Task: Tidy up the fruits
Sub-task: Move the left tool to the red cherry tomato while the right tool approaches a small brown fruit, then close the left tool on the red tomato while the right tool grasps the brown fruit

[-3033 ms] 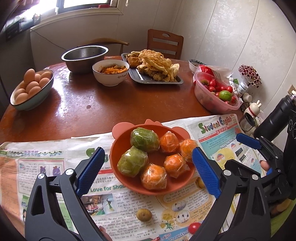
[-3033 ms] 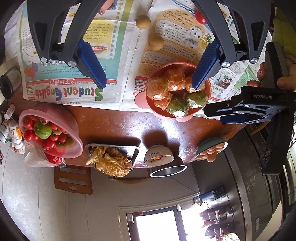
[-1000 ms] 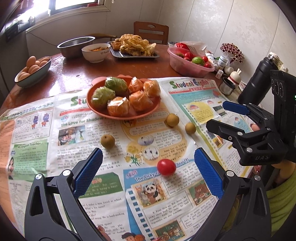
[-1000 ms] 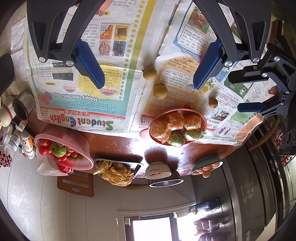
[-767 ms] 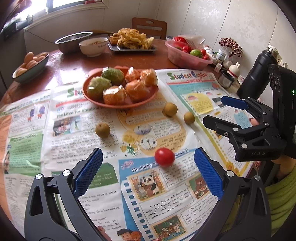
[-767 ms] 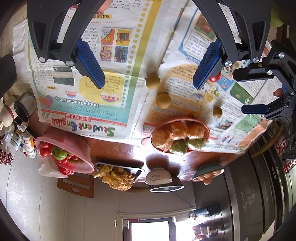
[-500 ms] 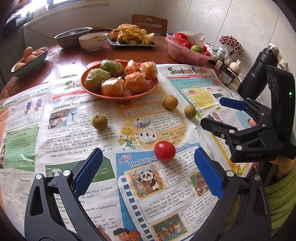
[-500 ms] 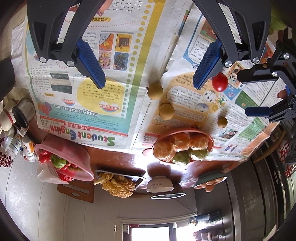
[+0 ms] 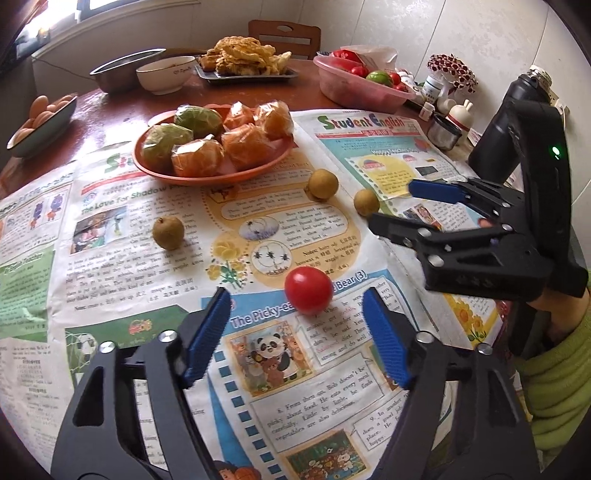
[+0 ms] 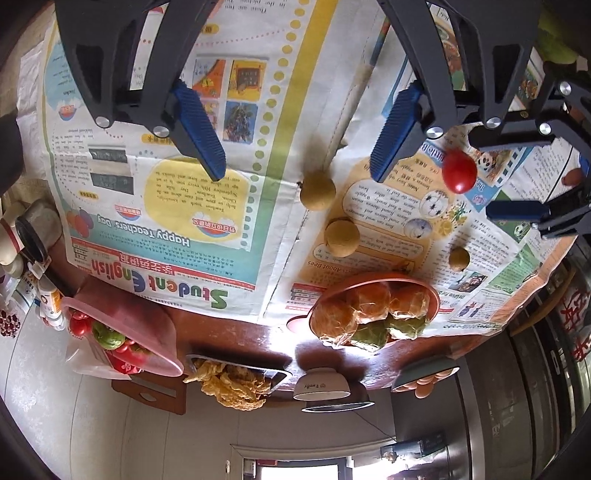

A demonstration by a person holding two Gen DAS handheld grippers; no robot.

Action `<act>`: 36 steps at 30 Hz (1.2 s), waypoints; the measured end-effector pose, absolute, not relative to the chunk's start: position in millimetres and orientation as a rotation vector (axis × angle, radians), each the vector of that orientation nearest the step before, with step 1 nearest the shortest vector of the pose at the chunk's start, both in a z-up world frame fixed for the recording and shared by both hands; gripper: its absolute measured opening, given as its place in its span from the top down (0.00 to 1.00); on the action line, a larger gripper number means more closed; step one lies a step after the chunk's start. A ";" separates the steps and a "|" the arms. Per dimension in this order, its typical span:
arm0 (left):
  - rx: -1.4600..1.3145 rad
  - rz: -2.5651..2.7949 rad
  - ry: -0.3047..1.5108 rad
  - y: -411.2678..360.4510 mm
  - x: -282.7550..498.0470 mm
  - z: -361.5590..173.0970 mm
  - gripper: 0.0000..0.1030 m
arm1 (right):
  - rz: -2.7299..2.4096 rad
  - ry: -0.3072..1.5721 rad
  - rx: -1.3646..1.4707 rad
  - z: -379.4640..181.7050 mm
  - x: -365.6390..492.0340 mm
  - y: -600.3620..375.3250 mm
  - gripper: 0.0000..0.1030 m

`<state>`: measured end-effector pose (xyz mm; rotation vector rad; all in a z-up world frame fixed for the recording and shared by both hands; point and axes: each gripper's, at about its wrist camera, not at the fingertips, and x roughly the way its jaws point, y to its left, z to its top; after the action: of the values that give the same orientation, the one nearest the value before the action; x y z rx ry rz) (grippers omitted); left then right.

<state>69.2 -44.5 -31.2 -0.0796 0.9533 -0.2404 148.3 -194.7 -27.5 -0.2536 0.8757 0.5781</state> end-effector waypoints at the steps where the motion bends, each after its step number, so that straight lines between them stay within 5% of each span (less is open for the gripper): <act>1: -0.079 -0.242 0.956 -45.6 70.0 -32.0 0.39 | 0.585 0.881 -0.255 -29.1 150.4 -193.0 0.42; 10: -0.084 -0.267 0.976 -48.9 75.9 -37.5 0.58 | 0.622 0.893 -0.232 -36.8 156.6 -184.9 0.78; 25: -0.056 -0.285 0.989 -55.3 85.6 -40.5 0.79 | 0.626 0.890 -0.187 -30.0 155.0 -199.0 0.78; 36: -0.087 -0.268 0.970 -41.8 87.8 -31.7 0.79 | 0.647 0.881 -0.180 -26.9 154.5 -196.2 0.80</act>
<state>87.8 -41.8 -31.7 -0.0871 0.9703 -0.2684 154.5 -196.2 -26.9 -0.1797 0.8810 0.6470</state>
